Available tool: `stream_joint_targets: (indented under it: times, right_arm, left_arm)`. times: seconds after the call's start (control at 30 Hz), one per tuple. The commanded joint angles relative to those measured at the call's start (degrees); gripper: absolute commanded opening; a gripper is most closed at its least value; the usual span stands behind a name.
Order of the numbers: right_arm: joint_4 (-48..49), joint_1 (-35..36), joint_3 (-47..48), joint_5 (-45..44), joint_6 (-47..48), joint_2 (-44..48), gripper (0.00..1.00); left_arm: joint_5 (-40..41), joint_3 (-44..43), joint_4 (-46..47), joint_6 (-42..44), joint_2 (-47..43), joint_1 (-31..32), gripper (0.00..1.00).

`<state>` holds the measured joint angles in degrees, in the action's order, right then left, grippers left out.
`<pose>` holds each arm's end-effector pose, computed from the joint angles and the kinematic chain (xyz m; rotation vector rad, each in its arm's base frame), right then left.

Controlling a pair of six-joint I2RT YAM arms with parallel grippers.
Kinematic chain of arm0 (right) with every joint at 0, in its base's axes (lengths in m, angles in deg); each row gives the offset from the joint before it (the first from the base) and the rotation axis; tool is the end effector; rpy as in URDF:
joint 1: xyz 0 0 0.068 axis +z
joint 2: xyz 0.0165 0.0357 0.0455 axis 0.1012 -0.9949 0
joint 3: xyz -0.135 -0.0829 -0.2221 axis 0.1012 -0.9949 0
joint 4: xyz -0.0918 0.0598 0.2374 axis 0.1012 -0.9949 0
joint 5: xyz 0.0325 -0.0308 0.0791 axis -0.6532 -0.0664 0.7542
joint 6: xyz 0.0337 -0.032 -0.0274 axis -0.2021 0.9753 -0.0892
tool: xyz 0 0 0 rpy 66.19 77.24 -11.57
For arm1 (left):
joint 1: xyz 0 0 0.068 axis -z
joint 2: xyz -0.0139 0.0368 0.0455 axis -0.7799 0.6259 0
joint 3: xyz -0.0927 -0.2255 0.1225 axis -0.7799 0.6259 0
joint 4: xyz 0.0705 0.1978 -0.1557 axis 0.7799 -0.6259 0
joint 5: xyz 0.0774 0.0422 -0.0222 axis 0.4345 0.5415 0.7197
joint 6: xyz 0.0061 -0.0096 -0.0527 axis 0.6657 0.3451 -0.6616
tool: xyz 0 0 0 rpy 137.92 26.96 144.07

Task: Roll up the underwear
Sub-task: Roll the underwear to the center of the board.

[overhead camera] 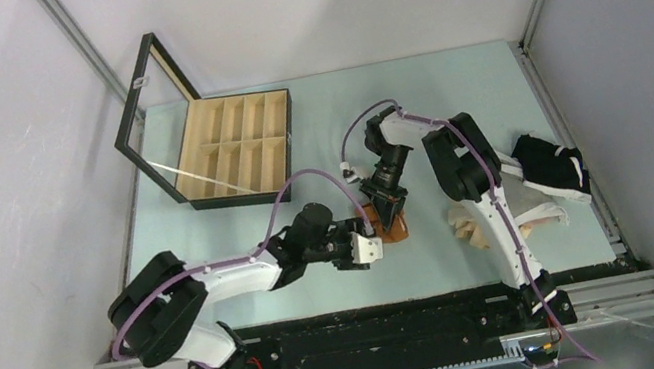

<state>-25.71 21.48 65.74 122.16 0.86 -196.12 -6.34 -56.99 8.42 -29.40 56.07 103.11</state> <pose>0.3557 0.2091 0.1067 1.0484 -2.3555 -0.9475 0.1613 -0.2289 0.1629 1.7149 1.3331 -0.5759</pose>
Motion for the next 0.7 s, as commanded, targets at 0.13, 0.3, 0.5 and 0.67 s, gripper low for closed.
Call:
stream_joint_targets:
  times: [0.13, 0.3, 0.5, 0.67]
  right_arm:
    - [5.9, 1.7, -2.3, -12.1, -0.2, -4.5, 0.00]
    - [6.4, 1.6, -2.8, -11.9, -0.8, -4.1, 0.00]
    - [6.6, 1.6, -3.0, -11.9, -0.9, -3.9, 0.00]
    - [6.6, 1.6, -3.1, -11.9, -1.0, -4.0, 0.00]
  left_arm:
    - [1.3, -0.7, 2.5, 21.7, 3.7, 3.3, 0.60]
    - [4.3, -1.1, 1.6, 22.4, 5.7, 5.6, 0.58]
    - [12.9, -0.3, 5.6, 17.9, 8.4, 7.0, 0.57]
    - [18.1, 1.7, 11.9, 15.9, 10.8, 8.0, 0.60]
